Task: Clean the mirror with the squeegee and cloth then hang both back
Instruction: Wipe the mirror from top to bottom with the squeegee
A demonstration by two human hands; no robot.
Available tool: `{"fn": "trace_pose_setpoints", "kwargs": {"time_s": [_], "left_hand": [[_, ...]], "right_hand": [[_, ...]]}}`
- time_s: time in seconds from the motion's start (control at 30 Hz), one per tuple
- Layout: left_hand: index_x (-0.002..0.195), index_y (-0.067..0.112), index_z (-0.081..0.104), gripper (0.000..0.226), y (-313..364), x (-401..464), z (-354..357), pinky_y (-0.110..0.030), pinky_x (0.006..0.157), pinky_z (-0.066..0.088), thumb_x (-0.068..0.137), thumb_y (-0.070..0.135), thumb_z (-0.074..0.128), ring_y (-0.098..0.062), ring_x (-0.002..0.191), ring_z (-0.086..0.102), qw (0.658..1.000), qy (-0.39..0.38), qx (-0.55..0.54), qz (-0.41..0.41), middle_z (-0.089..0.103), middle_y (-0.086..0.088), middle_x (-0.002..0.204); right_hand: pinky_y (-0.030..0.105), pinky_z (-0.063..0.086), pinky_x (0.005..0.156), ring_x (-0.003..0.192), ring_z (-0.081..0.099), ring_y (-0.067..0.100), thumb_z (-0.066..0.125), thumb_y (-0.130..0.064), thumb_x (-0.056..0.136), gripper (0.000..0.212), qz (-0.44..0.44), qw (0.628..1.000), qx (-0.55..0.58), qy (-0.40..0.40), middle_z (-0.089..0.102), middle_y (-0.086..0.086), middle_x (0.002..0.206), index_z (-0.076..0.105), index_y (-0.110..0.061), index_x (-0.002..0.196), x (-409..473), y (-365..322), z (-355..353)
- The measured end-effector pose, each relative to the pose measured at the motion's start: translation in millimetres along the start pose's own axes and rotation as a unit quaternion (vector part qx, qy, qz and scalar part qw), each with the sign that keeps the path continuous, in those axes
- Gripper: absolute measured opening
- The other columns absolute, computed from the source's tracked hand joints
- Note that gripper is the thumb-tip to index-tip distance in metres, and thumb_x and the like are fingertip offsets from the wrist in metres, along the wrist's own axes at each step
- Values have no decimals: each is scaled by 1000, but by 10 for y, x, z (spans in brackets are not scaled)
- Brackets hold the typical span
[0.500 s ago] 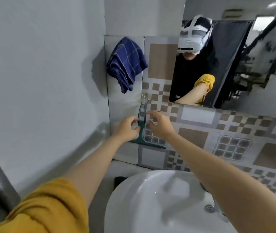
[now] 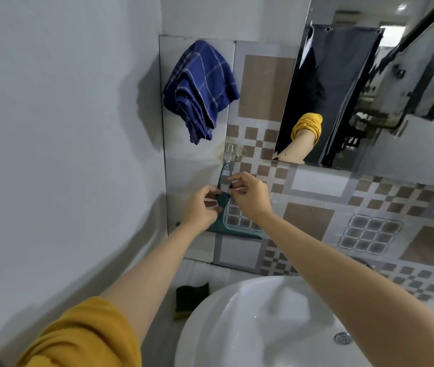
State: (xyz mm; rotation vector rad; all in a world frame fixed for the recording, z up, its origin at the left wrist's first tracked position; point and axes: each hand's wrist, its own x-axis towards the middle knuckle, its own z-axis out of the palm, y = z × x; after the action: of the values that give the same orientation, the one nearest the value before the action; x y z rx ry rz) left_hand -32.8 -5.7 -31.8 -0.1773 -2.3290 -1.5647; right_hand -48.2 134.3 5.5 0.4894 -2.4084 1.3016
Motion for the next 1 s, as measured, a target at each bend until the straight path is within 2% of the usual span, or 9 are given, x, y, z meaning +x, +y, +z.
{"fn": "trace_pose_setpoints", "kwargs": {"time_s": [0.2,0.33,0.5,0.6,0.67,0.73,0.83,0.9,1.0], "left_hand": [[87,19,55,26,106,-115,-58,-3,67,45,76,-1,68,-3,81,58,997,70,-21,23,62,6,89],[81,25,56,28,253,-203,-95,-19,74,51,76,1,69,-11,81,62,993,101,-50,29,64,5,86],[89,21,59,24,543,-298,-153,-21,76,53,77,1,68,-12,85,63,992,67,-73,75,66,4,89],[95,15,62,25,768,-337,-174,-20,77,53,77,-2,67,-15,89,64,991,12,-85,105,67,1,92],[95,14,63,25,928,-347,-158,-25,82,54,77,-3,67,-16,92,65,990,-19,-95,105,68,-2,96],[91,15,64,26,1106,-364,-114,-30,84,54,76,-5,67,-18,94,66,987,-44,-122,97,69,-4,97],[84,12,65,28,1373,-400,-23,-29,83,54,72,-13,66,-18,88,68,979,-81,-153,108,69,-6,92],[85,4,65,22,1544,-415,37,-27,81,55,72,-14,66,-18,86,68,978,-98,-141,117,68,-7,89],[83,5,62,20,1777,-437,116,-38,87,53,73,-12,66,-30,93,65,977,-112,-137,121,66,-13,90]], "right_hand": [[19,55,69,76,64,15,71,-2,82,22,-2,1000,25,14,64,-6,81,67,-12,100,-31,-141,-24],[23,57,74,80,66,18,71,-2,82,23,-38,999,27,10,66,0,85,67,-12,101,-77,-250,-143],[26,59,73,76,67,12,71,-8,83,22,-123,991,-41,2,72,5,92,67,-12,105,-157,-376,-507],[37,57,57,71,64,18,72,-17,82,21,-255,946,-201,19,68,6,87,68,-11,101,-217,-455,-803],[32,49,49,72,58,25,76,-22,77,24,-327,902,-279,38,61,9,85,70,-10,97,-255,-536,-1028],[31,45,57,78,53,26,78,-28,74,27,-389,856,-336,52,57,10,87,71,-13,94,-276,-626,-1270],[39,45,79,94,56,28,75,-32,74,22,-444,808,-385,25,62,6,99,71,-20,92,-308,-756,-1619],[42,47,84,96,59,27,72,-32,76,21,-448,799,-400,-25,65,4,100,70,-21,94,-336,-812,-1831],[43,52,79,95,62,26,71,-31,78,25,-432,801,-406,-83,66,3,99,68,-21,101,-407,-881,-2132]]}}
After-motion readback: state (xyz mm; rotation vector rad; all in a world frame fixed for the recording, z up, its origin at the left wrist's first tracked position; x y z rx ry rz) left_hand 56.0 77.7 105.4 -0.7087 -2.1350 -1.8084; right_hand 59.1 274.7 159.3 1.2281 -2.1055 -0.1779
